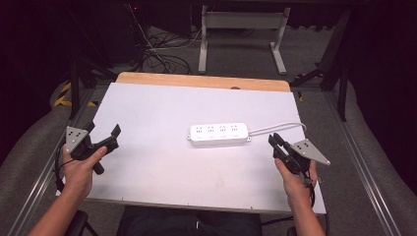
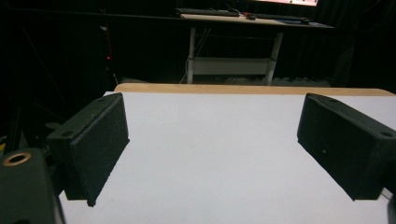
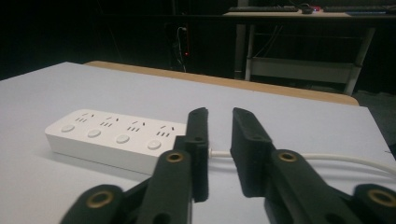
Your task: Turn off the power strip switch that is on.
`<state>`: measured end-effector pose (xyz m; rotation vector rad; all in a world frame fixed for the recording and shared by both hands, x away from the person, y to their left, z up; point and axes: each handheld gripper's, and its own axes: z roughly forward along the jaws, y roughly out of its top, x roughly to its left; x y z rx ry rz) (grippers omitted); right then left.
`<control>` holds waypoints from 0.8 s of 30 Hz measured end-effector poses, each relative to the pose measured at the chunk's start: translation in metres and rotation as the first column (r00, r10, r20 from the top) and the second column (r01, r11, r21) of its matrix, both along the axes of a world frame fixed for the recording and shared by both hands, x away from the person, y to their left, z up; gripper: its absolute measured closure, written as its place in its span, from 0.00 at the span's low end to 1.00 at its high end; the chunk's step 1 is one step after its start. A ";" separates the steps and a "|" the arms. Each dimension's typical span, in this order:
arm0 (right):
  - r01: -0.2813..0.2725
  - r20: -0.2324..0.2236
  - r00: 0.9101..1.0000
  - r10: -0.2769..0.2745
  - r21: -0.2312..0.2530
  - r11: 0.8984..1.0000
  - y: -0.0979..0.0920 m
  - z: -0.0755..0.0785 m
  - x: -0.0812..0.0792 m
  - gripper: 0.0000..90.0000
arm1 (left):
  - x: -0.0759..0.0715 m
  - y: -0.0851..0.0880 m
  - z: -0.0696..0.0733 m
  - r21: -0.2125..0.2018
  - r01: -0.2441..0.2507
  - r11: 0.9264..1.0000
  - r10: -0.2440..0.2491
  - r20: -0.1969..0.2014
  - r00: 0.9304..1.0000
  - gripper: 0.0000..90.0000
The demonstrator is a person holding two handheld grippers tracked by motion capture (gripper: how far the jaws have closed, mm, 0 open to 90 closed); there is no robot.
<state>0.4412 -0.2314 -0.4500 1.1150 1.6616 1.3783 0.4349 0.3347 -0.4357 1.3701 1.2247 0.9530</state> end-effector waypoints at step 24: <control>-0.008 -0.060 0.998 0.003 -0.092 0.996 0.011 0.025 0.014 1.00 | 0.001 -0.001 -0.001 0.003 0.007 1.000 -0.007 -0.004 1.000 0.11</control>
